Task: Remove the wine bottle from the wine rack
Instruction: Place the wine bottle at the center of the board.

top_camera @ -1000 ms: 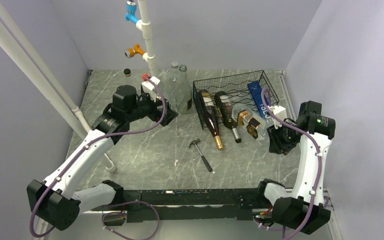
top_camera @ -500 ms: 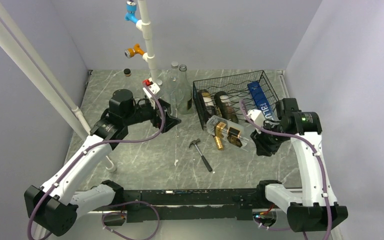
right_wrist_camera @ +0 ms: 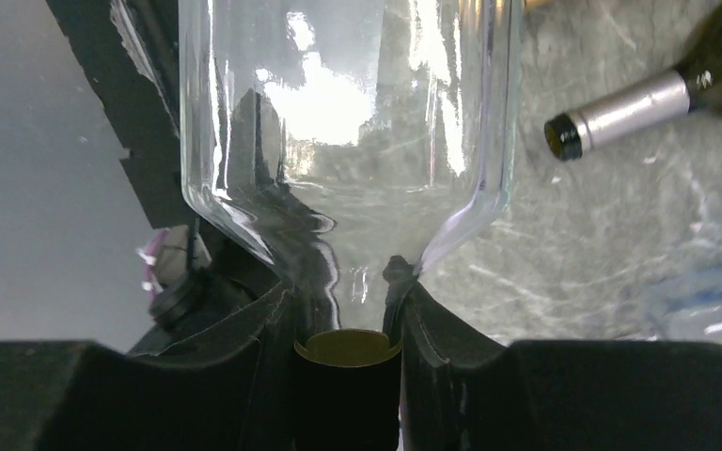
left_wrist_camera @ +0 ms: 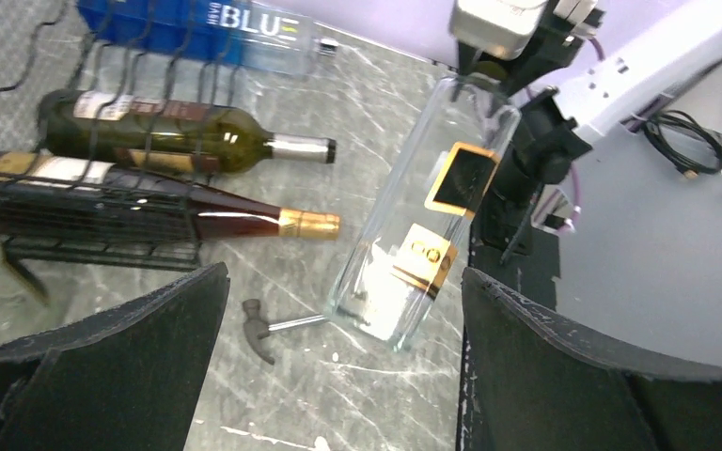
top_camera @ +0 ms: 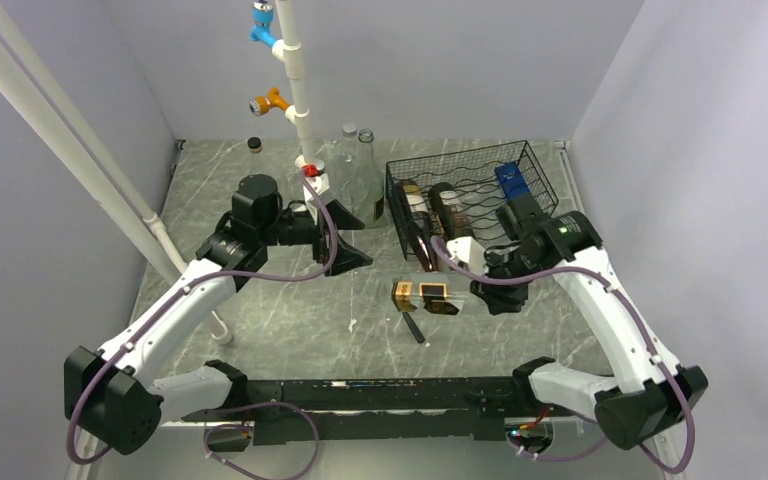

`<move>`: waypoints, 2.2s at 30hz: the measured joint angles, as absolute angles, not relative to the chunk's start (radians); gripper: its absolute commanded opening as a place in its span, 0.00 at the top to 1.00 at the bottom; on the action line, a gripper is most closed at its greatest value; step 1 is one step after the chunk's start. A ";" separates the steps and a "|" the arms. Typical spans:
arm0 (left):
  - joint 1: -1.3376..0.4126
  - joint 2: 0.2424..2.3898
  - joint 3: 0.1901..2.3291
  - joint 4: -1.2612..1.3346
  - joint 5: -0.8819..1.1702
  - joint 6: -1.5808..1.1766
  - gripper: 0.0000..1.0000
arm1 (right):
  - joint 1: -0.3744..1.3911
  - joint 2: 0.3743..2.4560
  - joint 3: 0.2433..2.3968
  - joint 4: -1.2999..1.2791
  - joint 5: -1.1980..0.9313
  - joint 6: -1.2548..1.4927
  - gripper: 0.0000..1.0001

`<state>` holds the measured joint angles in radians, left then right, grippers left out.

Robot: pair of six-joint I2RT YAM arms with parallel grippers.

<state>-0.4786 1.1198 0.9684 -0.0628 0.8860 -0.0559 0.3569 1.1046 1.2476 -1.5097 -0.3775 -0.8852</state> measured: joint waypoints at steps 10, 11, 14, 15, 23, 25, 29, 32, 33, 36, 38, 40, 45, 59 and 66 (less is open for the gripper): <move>-0.518 1.244 0.947 -0.019 1.041 -0.081 0.01 | 0.534 1.239 1.256 -1.460 -0.316 -1.031 1.00; -0.532 1.244 0.935 -0.014 1.047 -0.060 0.01 | 0.536 1.259 1.264 -1.463 -0.319 -1.037 1.00; -0.588 1.216 0.874 -0.011 1.049 0.020 0.01 | 0.538 1.317 1.293 -1.459 -0.329 -1.040 1.00; -0.608 1.200 0.849 -0.009 1.047 0.049 0.01 | 0.538 1.333 1.301 -1.456 -0.334 -1.040 1.00; -0.740 1.103 0.739 0.043 0.911 0.198 0.01 | 0.539 1.397 1.350 -1.474 -0.363 -1.025 1.00; -0.767 1.102 0.738 0.060 0.850 0.220 0.01 | 0.543 1.412 1.371 -1.481 -0.365 -1.016 1.00; -0.813 1.081 0.691 0.134 0.721 0.235 0.01 | 0.550 1.433 1.406 -1.477 -0.376 -0.984 1.00; -0.868 1.056 0.640 0.192 0.618 0.247 0.01 | 0.561 1.436 1.406 -1.465 -0.376 -0.952 1.00; -0.889 1.051 0.625 0.209 0.581 0.250 0.01 | 0.566 1.439 1.406 -1.465 -0.377 -0.941 1.00; -0.948 1.049 0.598 0.249 0.472 0.258 0.01 | 0.578 1.457 1.407 -1.465 -0.377 -0.914 1.00; -0.973 1.050 0.585 0.275 0.411 0.266 0.01 | 0.588 1.472 1.407 -1.463 -0.376 -0.897 1.00; -0.989 1.059 0.574 0.303 0.360 0.269 0.01 | 0.598 1.481 1.407 -1.460 -0.375 -0.882 1.00; -1.005 1.115 0.572 0.341 0.299 0.268 0.01 | 0.617 1.497 1.407 -1.445 -0.374 -0.846 1.00; -1.016 1.231 0.570 0.419 0.295 0.268 0.01 | 0.625 1.520 1.407 -1.425 -0.377 -0.804 1.00; -1.016 1.275 0.570 0.426 0.296 0.276 0.01 | 0.629 1.520 1.407 -1.420 -0.384 -0.802 1.00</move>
<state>-1.0161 1.2747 0.5705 0.4259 0.2962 0.2764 0.6292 1.5196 1.4075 -1.4200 -0.3843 -0.8024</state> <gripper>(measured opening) 0.992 0.361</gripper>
